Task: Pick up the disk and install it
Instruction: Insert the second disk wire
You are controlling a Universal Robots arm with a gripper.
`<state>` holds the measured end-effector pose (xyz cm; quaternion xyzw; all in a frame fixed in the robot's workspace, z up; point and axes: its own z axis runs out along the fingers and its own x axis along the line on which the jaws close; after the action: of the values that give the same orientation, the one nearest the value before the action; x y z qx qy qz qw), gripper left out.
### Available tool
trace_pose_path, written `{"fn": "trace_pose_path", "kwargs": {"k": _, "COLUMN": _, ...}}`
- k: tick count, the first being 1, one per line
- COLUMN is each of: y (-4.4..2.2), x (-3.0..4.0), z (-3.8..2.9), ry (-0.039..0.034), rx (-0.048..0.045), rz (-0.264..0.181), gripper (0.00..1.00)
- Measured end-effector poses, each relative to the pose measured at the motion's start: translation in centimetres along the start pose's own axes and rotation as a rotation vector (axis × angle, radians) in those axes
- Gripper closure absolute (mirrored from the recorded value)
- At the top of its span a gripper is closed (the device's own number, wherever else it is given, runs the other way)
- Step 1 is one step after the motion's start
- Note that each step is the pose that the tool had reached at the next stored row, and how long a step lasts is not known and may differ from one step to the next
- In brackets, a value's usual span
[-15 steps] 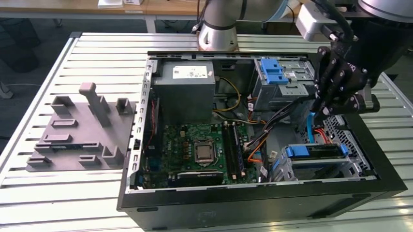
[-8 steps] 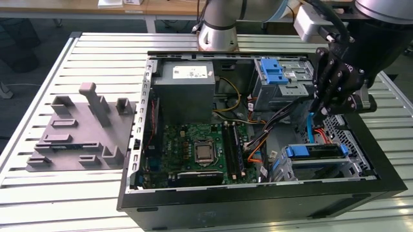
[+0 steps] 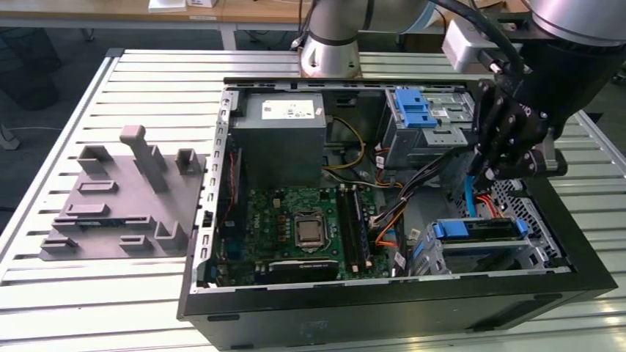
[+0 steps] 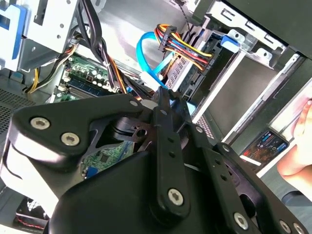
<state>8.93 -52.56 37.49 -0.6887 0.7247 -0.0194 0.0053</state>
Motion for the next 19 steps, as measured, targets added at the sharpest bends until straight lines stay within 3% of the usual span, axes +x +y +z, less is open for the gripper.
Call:
{"fn": "trace_pose_path", "kwargs": {"k": 5, "y": -0.09, "x": 0.01, "z": 0.02, "ry": 0.0017, "rx": 0.0001, "rz": 0.001, "gripper": 0.89}}
{"fn": "trace_pose_path", "kwargs": {"k": 14, "y": -0.21, "x": 0.04, "z": 0.02, "ry": 0.0025, "rx": 0.0000, "rz": 0.001, "gripper": 0.89}}
{"fn": "trace_pose_path", "kwargs": {"k": 17, "y": -0.21, "x": 0.04, "z": 0.02, "ry": 0.0035, "rx": 0.0001, "rz": 0.001, "gripper": 0.76}}
{"fn": "trace_pose_path", "kwargs": {"k": 19, "y": -0.22, "x": 0.03, "z": 0.01, "ry": 0.0056, "rx": 0.0002, "rz": 0.001, "gripper": 0.76}}
